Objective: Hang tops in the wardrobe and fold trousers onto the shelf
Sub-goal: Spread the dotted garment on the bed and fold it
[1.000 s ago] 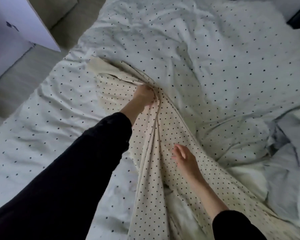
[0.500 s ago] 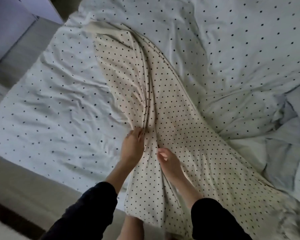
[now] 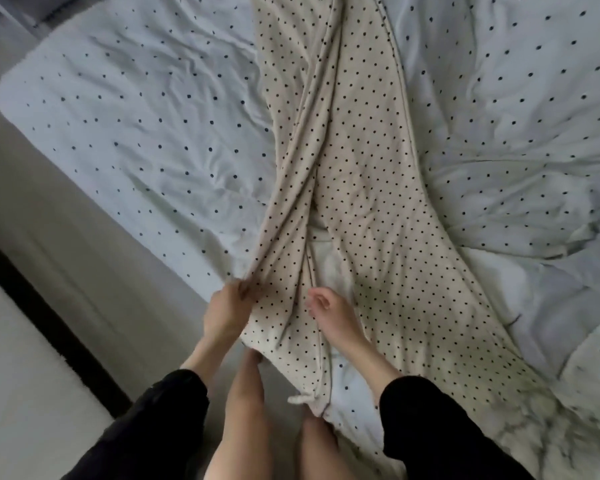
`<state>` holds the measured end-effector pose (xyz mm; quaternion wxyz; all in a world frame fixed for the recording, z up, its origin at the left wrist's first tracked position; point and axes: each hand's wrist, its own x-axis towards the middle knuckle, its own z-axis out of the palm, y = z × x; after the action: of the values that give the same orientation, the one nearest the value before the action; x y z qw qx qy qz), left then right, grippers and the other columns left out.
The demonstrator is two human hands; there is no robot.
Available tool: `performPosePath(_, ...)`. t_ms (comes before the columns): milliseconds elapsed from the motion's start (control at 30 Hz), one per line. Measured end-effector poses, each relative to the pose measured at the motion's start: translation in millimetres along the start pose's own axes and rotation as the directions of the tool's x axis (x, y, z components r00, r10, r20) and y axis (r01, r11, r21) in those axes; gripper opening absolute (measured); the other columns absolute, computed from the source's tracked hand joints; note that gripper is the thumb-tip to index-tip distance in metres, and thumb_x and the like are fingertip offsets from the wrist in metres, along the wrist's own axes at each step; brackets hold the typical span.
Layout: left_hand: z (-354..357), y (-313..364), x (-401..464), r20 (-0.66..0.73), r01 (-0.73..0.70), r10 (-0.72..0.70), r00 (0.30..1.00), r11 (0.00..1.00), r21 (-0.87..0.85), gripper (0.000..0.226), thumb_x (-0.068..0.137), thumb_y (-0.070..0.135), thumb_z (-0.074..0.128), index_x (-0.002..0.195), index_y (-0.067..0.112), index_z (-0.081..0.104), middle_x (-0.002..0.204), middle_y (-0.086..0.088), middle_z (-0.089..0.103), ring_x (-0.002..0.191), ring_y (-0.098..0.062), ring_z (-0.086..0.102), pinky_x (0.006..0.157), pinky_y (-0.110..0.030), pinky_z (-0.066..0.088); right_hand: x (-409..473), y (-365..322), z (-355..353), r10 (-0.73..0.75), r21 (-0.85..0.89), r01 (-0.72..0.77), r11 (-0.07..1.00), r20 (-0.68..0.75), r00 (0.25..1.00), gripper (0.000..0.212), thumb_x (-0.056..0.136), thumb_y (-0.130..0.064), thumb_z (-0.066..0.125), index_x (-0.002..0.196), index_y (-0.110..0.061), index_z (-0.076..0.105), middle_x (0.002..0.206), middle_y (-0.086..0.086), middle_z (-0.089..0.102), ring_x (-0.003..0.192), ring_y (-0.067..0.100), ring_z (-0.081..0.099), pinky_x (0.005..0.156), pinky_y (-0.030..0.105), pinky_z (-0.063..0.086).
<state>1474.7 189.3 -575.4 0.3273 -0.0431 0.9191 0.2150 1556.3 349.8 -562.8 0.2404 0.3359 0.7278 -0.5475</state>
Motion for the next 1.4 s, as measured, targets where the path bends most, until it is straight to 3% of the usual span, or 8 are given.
performPosePath(267,25,-15,-98,0.12,-0.028,0.013,0.993,0.992,0.123,0.037,0.095,0.042,0.045,0.064,0.023,0.042,0.066,0.003,0.056,0.076,-0.028,0.058,0.078,-0.033,0.041,-65,43,11,0.062,-0.016,-0.061,0.998,0.078,0.995,0.03,0.101,-0.021,0.039,0.123,-0.01,0.055,0.12,0.005,0.061,0.107,0.018,0.059,0.083,0.02,0.045)
performPosePath(400,28,1,-120,0.216,0.015,0.038,0.976,0.97,-0.241,0.02,0.093,0.022,0.054,0.076,0.012,0.055,0.071,0.001,0.061,0.065,-0.018,0.059,0.051,-0.017,0.046,-98,62,11,0.073,-0.018,-0.073,0.997,0.017,0.997,0.032,0.101,-0.02,0.04,0.128,-0.009,0.053,0.122,0.004,0.06,0.107,0.019,0.06,0.086,0.025,0.045)
performPosePath(600,34,55,-155,0.317,0.079,0.139,0.938,0.806,-0.587,0.016,0.095,0.014,0.052,0.083,0.004,0.053,0.075,-0.012,0.065,0.063,-0.021,0.064,0.069,-0.032,0.058,-171,102,-18,0.066,0.237,-0.066,0.969,0.006,0.998,0.026,0.096,-0.034,0.05,0.117,-0.02,0.055,0.113,0.0,0.065,0.095,0.009,0.063,0.086,0.027,0.048)
performPosePath(767,59,119,-175,0.406,0.127,0.211,0.889,0.739,-0.662,0.028,0.1,0.016,0.042,0.11,-0.009,0.05,0.086,-0.018,0.065,0.065,-0.025,0.066,0.06,-0.031,0.059,-201,130,-63,0.063,0.24,-0.053,0.969,-0.034,0.997,0.067,0.075,-0.064,0.057,0.13,-0.026,0.047,0.124,-0.01,0.054,0.113,0.008,0.054,0.098,0.034,0.045)
performPosePath(1000,126,219,-188,0.431,0.177,0.228,0.873,0.674,-0.717,0.035,0.102,0.014,0.034,0.086,-0.006,0.059,0.076,-0.017,0.064,0.066,-0.026,0.062,0.063,-0.031,0.057,-171,151,-120,0.091,0.2,-0.043,0.979,-0.235,0.968,0.033,0.092,-0.041,0.055,0.11,-0.016,0.046,0.094,-0.009,0.057,0.078,-0.005,0.053,0.058,0.007,0.038)
performPosePath(1133,160,256,-178,0.414,0.205,0.205,0.887,0.628,-0.751,0.04,0.102,0.012,0.032,0.076,0.0,0.059,0.067,-0.009,0.066,0.061,-0.018,0.064,0.062,-0.027,0.057,-132,165,-145,0.084,0.074,-0.064,0.995,-0.32,0.944,0.021,0.097,-0.032,0.048,0.098,-0.01,0.05,0.077,-0.006,0.054,0.062,0.006,0.051,0.044,0.012,0.034)
performPosePath(1267,178,275,-162,0.395,0.207,0.197,0.897,0.602,-0.772,0.03,0.102,0.01,0.032,0.091,-0.002,0.058,0.081,-0.012,0.065,0.07,-0.021,0.064,0.065,-0.028,0.055,-98,180,-141,0.221,0.075,-0.209,0.975,-0.294,0.93,0.022,0.096,-0.027,0.048,0.097,-0.006,0.057,0.088,0.004,0.061,0.077,0.018,0.054,0.061,0.025,0.038)
performPosePath(1400,193,256,-150,0.343,0.143,0.148,0.928,0.707,-0.693,0.019,0.1,0.009,0.035,0.111,0.004,0.05,0.103,-0.007,0.062,0.092,-0.02,0.058,0.078,-0.031,0.051,-86,195,-145,0.268,0.145,-0.238,0.96,-0.245,0.932,0.021,0.094,-0.022,0.051,0.103,-0.006,0.06,0.095,0.005,0.065,0.084,0.019,0.058,0.071,0.027,0.043)
